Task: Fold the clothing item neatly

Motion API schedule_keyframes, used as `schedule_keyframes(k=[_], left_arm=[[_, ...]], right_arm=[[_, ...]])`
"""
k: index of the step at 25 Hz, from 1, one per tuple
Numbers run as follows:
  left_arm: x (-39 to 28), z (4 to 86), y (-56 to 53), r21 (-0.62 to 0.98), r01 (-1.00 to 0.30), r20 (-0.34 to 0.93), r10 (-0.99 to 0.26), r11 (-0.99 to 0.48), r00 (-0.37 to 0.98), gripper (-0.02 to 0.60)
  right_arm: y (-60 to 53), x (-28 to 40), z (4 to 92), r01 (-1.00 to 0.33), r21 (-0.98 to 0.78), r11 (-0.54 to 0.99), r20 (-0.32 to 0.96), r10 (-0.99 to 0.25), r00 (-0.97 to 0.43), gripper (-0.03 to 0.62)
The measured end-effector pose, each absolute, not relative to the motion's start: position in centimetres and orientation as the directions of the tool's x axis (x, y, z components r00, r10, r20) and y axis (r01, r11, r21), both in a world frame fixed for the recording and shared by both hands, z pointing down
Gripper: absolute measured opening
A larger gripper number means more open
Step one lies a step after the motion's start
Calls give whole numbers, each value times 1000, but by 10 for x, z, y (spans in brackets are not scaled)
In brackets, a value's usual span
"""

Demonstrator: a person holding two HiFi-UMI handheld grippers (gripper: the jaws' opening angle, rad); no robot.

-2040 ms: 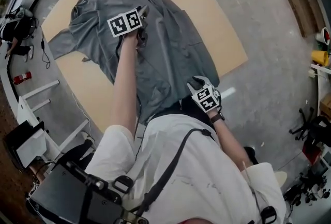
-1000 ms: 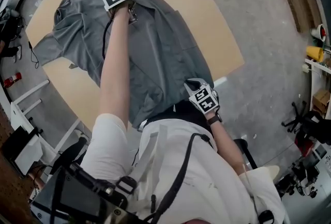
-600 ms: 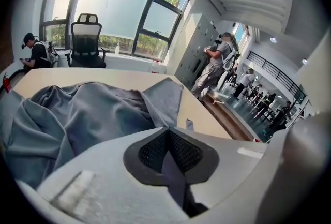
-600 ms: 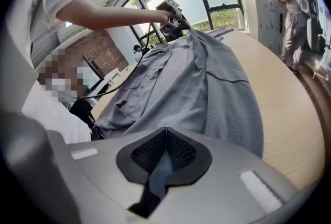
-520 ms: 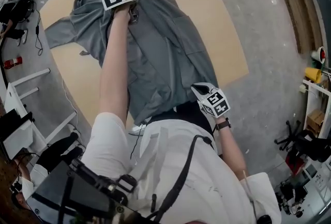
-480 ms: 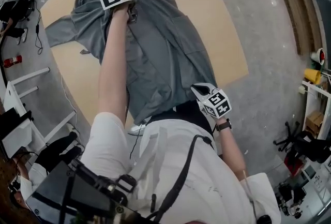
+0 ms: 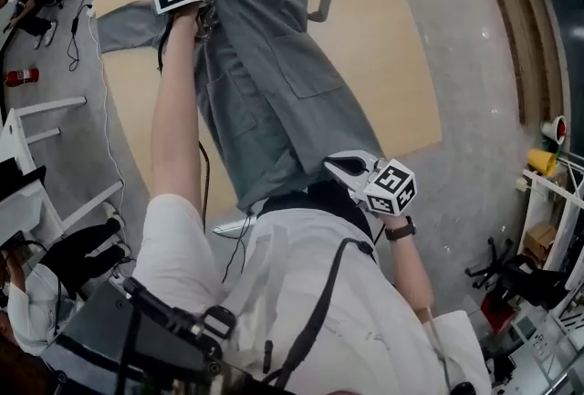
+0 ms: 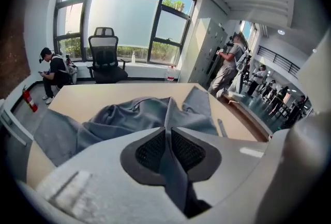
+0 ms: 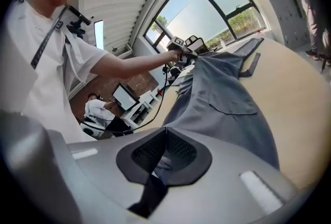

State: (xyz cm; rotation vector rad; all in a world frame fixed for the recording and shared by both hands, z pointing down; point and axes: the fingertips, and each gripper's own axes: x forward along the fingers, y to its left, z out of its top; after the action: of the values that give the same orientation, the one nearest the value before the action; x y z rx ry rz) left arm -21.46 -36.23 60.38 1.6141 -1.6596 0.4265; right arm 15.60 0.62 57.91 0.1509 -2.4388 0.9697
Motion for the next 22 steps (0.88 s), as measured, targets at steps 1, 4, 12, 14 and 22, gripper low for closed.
schedule_keyframes(k=[1, 4, 12, 14, 22], left_arm=[[-221, 615, -355, 261, -952, 729, -679, 158, 87, 58], [-238, 635, -331, 307, -926, 734, -674, 221, 83, 110], [-246, 624, -224, 332, -902, 660, -751, 276, 13, 107], [-233, 619, -181, 329, -903, 649, -761, 275, 5, 99], [-174, 533, -67, 333, -925, 450, -893, 183, -15, 0]], right_arm=[[8, 151, 590, -294, -604, 740, 518, 85, -851, 9], [3, 135, 636, -392, -569, 723, 585, 22, -810, 15], [-21, 110, 637, -387, -486, 783, 573, -49, -818, 127], [-26, 111, 625, -391, -472, 790, 563, -72, -823, 103], [-94, 61, 546, -360, -373, 855, 421, -190, -887, 5]])
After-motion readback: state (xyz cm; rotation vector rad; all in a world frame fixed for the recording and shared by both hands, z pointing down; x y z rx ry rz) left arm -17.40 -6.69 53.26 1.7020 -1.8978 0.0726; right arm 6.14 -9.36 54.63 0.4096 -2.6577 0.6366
